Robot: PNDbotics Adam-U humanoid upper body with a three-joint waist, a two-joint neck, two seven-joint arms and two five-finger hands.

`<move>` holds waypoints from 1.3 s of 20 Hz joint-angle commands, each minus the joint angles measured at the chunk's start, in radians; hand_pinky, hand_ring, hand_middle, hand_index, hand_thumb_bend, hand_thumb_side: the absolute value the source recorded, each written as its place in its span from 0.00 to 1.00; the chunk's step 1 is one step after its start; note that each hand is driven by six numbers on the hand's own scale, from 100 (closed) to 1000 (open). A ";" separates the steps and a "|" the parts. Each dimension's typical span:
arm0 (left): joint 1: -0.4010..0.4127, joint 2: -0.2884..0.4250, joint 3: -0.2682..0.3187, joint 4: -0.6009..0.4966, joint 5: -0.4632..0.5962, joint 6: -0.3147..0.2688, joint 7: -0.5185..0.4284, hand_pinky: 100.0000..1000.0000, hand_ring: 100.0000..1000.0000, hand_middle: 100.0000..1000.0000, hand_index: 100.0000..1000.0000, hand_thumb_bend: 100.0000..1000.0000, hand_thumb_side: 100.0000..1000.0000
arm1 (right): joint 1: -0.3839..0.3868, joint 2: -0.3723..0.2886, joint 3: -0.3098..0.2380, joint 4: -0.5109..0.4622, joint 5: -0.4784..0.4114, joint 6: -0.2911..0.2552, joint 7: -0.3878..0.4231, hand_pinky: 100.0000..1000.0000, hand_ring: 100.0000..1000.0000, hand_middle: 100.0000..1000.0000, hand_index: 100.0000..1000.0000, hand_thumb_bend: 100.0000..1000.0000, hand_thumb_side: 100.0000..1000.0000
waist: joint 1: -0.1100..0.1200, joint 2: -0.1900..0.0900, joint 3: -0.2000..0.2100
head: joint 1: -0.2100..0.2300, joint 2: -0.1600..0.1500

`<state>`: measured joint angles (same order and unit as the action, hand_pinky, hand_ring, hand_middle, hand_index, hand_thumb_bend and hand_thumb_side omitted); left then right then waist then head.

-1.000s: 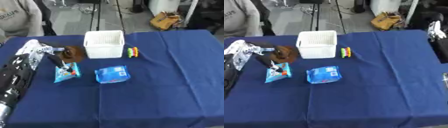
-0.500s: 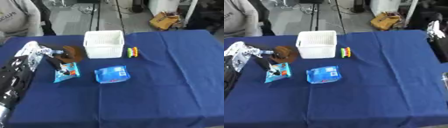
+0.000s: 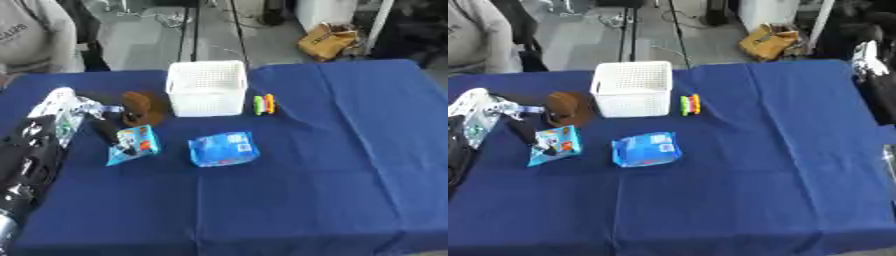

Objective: Pick up objects on the table and place them in the box.

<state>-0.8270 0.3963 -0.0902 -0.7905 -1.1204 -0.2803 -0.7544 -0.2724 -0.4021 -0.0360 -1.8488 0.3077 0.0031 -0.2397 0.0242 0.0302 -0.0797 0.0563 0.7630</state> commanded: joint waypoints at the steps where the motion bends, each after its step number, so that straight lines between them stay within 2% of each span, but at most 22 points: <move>1: -0.014 0.018 0.002 -0.010 -0.017 0.001 0.025 0.98 0.90 0.87 0.91 0.69 0.40 | -0.014 -0.023 -0.007 -0.011 -0.006 -0.002 0.003 0.50 0.64 0.67 0.81 0.00 0.68 | -0.002 -0.010 -0.001 | -0.004 0.007; 10: -0.002 0.002 0.005 0.012 -0.071 0.015 0.142 0.98 0.89 0.87 0.91 0.69 0.41 | -0.013 -0.022 -0.005 -0.012 -0.008 -0.004 0.005 0.50 0.64 0.67 0.81 0.00 0.68 | -0.005 -0.006 -0.006 | -0.006 0.007; 16: -0.005 -0.003 0.011 0.025 -0.069 0.016 0.174 0.97 0.88 0.86 0.91 0.68 0.42 | -0.018 -0.022 -0.003 -0.014 -0.008 -0.006 0.009 0.50 0.64 0.67 0.81 0.00 0.68 | -0.003 0.009 -0.015 | -0.006 0.007; 21: -0.010 -0.005 0.013 0.035 -0.049 0.017 0.157 0.96 0.86 0.81 0.89 0.68 0.42 | -0.023 -0.023 -0.003 -0.016 -0.009 -0.007 0.009 0.50 0.64 0.67 0.81 0.00 0.68 | -0.001 0.019 -0.019 | -0.005 0.007; 22: -0.010 -0.006 0.013 0.035 -0.049 0.019 0.156 0.89 0.76 0.62 0.79 0.61 0.39 | -0.023 -0.022 -0.003 -0.016 -0.010 -0.007 0.009 0.50 0.64 0.67 0.82 0.00 0.68 | 0.000 0.021 -0.020 | -0.005 0.007; 23: -0.010 -0.006 0.013 0.033 -0.050 0.023 0.161 0.89 0.76 0.62 0.79 0.61 0.39 | -0.023 -0.022 -0.003 -0.016 -0.011 -0.007 0.010 0.50 0.64 0.67 0.82 0.00 0.68 | 0.001 0.022 -0.020 | -0.005 0.007; 24: -0.010 -0.005 0.013 0.030 -0.052 0.028 0.169 0.82 0.63 0.46 0.67 0.51 0.33 | -0.023 -0.022 -0.004 -0.015 -0.010 -0.007 0.010 0.50 0.64 0.67 0.82 0.00 0.68 | 0.001 0.023 -0.020 | -0.005 0.007; 25: -0.010 -0.004 0.013 0.026 -0.057 0.038 0.182 0.82 0.63 0.46 0.67 0.51 0.33 | -0.023 -0.022 -0.004 -0.015 -0.010 -0.007 0.009 0.50 0.64 0.67 0.82 0.00 0.68 | 0.001 0.023 -0.020 | -0.005 0.007; 26: -0.011 -0.002 0.013 0.022 -0.061 0.047 0.196 0.71 0.51 0.35 0.56 0.42 0.29 | -0.024 -0.022 -0.004 -0.015 -0.010 -0.007 0.009 0.50 0.64 0.67 0.81 0.00 0.68 | 0.001 0.023 -0.019 | -0.005 0.007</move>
<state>-0.8117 0.3770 -0.0864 -0.7491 -1.1794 -0.2408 -0.5701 -0.2810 -0.4021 -0.0357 -1.8488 0.3067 -0.0026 -0.2327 0.0266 0.0624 -0.0983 0.0502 0.7630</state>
